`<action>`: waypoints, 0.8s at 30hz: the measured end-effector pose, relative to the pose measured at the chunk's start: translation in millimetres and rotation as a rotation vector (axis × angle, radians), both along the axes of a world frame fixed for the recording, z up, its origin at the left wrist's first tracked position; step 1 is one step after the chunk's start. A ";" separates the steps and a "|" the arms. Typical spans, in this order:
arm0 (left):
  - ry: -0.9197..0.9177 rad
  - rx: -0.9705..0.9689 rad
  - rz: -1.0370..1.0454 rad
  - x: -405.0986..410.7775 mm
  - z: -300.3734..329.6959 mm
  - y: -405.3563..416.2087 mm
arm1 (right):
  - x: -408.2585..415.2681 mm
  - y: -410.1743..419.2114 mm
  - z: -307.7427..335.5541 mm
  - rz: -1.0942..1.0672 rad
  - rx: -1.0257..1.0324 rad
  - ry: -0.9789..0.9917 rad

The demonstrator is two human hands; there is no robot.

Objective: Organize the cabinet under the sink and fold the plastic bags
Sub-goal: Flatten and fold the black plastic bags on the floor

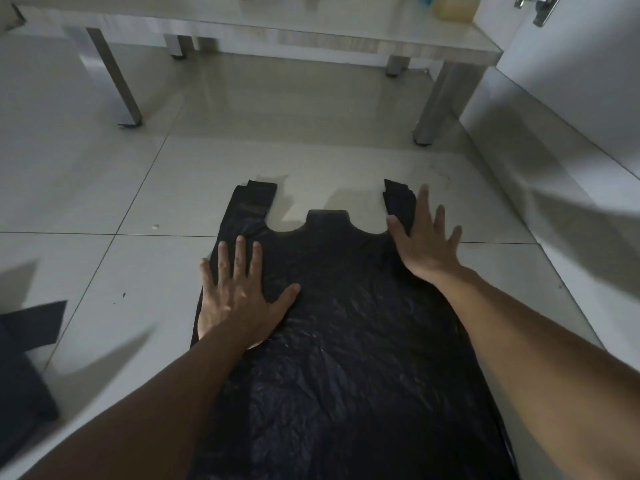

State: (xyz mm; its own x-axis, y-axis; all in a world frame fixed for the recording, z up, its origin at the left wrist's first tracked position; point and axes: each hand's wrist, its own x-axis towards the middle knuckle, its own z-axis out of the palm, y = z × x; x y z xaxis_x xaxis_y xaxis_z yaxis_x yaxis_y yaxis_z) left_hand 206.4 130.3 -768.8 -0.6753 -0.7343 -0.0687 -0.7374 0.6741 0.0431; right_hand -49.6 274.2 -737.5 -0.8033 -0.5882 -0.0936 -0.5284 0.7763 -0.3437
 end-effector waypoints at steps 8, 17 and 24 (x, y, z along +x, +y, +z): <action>-0.033 0.026 -0.005 -1.8 0.6 -2.9 | 75.7 64.9 -26.7 0.146 0.298 0.145; 0.171 0.191 -0.034 20.5 36.1 15.7 | 98.6 78.9 3.4 0.174 0.171 0.081; 0.102 0.095 -0.381 116.0 13.3 177.0 | 209.0 178.3 4.4 0.338 0.233 0.147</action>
State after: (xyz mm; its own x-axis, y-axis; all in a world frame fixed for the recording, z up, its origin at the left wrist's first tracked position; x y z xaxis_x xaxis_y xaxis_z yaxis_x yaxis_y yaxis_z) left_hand 322.4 307.3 -755.5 -0.9047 -0.4238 -0.0428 -0.4243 0.8877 0.1790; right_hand 159.5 452.5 -733.1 -0.5841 -0.7969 -0.1539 -0.7963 0.5994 -0.0818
